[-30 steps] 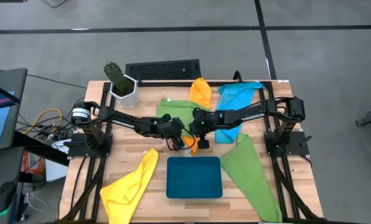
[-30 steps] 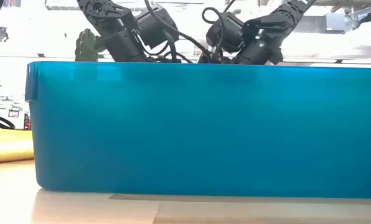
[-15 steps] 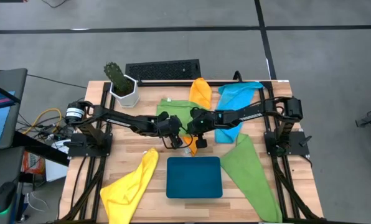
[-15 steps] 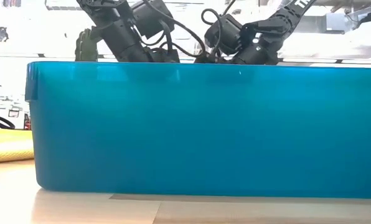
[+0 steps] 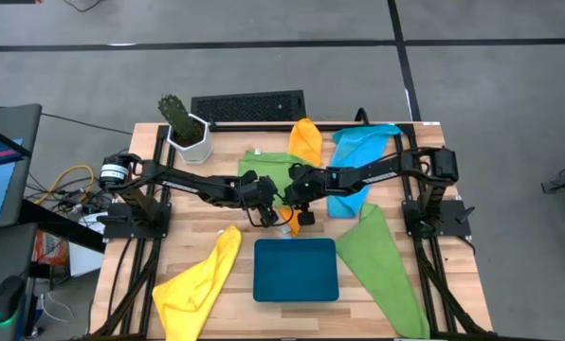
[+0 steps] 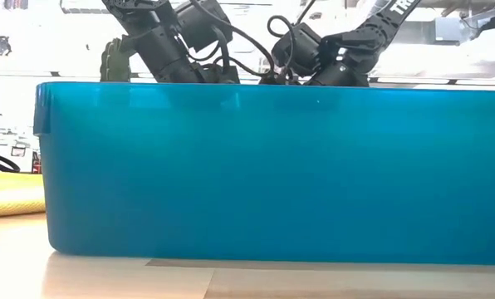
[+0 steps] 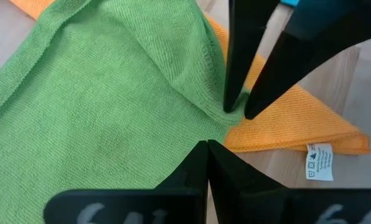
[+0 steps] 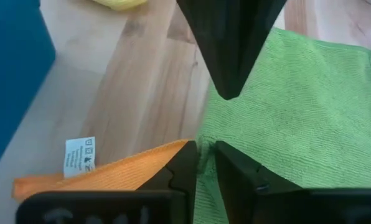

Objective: Fold microfiber towels
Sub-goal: Fold the top green microfiber towel

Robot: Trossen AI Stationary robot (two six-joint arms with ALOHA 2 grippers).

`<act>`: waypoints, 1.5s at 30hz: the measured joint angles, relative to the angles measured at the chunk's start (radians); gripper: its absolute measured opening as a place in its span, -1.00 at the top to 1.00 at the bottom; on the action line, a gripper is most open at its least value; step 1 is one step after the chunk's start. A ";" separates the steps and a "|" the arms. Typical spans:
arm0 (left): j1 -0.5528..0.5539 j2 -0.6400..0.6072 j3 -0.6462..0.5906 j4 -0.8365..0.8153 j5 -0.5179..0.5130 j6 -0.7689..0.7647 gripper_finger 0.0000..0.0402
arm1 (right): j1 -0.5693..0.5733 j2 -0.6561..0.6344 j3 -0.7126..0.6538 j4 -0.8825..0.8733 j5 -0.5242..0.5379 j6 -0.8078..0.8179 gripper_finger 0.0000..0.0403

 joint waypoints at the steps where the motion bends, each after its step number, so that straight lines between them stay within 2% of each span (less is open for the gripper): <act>1: 0.000 0.000 0.000 -0.001 0.000 0.000 1.00 | 0.000 0.010 0.000 0.009 0.001 0.000 0.55; 9: 0.000 0.000 0.000 -0.007 0.002 0.000 1.00 | -0.009 0.063 0.000 0.022 0.007 0.000 0.34; 18: 0.000 0.000 0.000 -0.009 0.002 0.000 1.00 | -0.030 0.063 0.000 0.028 0.009 0.000 0.20; 23: 0.000 -0.002 0.000 -0.016 0.003 0.001 1.00 | -0.027 -0.013 0.013 0.019 0.007 0.007 0.12; 29: 0.000 -0.015 0.000 -0.029 -0.002 0.001 1.00 | -0.037 -0.114 0.025 -0.050 0.009 -0.018 0.08; 36: 0.000 -0.019 0.000 -0.050 -0.003 0.006 1.00 | -0.070 -0.145 0.023 -0.388 0.016 -0.059 0.12; 45: 0.000 -0.019 0.000 -0.057 -0.009 0.013 1.00 | -0.071 -0.122 0.006 -0.370 0.117 -0.183 0.13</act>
